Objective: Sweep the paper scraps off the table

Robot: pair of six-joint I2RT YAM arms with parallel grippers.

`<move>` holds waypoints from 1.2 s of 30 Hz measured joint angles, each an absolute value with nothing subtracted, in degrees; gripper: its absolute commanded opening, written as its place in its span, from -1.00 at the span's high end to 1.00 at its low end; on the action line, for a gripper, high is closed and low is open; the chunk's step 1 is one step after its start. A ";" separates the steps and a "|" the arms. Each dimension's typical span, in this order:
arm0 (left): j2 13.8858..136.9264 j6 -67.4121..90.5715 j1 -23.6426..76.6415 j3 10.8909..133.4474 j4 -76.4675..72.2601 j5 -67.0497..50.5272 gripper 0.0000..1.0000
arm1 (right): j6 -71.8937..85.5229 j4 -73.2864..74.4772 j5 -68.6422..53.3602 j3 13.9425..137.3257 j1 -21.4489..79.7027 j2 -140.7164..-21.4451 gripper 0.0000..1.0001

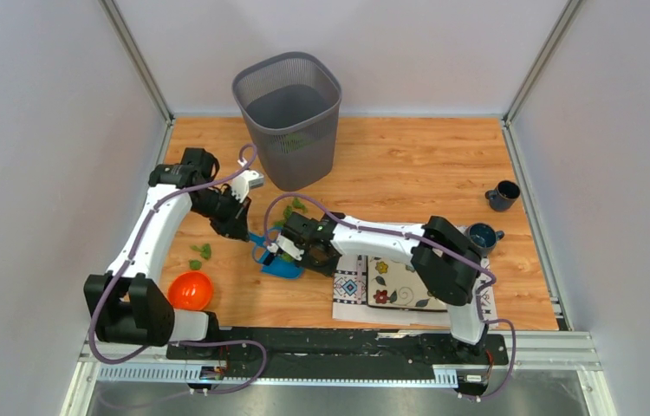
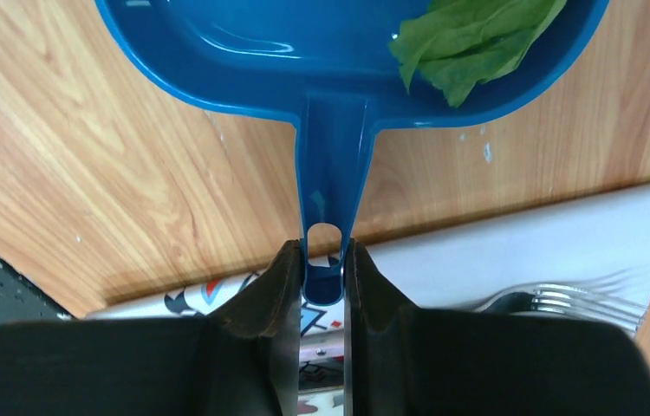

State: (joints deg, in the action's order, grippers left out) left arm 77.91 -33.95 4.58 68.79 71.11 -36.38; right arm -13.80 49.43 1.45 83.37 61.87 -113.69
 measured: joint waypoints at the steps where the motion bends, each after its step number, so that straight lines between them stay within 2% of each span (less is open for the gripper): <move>1: 77.01 -33.89 4.58 69.12 71.53 -35.57 1.00 | -13.91 48.88 1.50 82.15 61.87 -112.57 1.00; 7: 72.51 -33.80 4.45 72.79 72.99 -31.16 1.00 | -14.94 47.55 1.72 76.69 62.11 -105.27 1.00; 13: 69.28 -33.95 0.45 75.90 71.05 -25.04 1.00 | -15.75 53.25 1.58 79.81 62.19 -100.07 1.00; 18: 69.28 -33.93 -4.25 71.20 65.36 -20.16 1.00 | -15.92 62.37 2.74 90.94 62.19 -99.26 1.00; 24: 69.34 -33.89 -4.86 62.35 60.60 -17.19 1.00 | -15.92 70.67 6.15 107.68 61.52 -99.74 1.00; 31: 69.32 -33.85 -4.91 59.46 57.80 -17.32 1.00 | -15.70 75.59 8.49 131.61 56.07 -107.92 1.00; 36: 69.25 -33.87 -4.91 58.00 57.21 -18.11 1.00 | -15.46 76.25 9.89 139.96 52.53 -111.85 1.00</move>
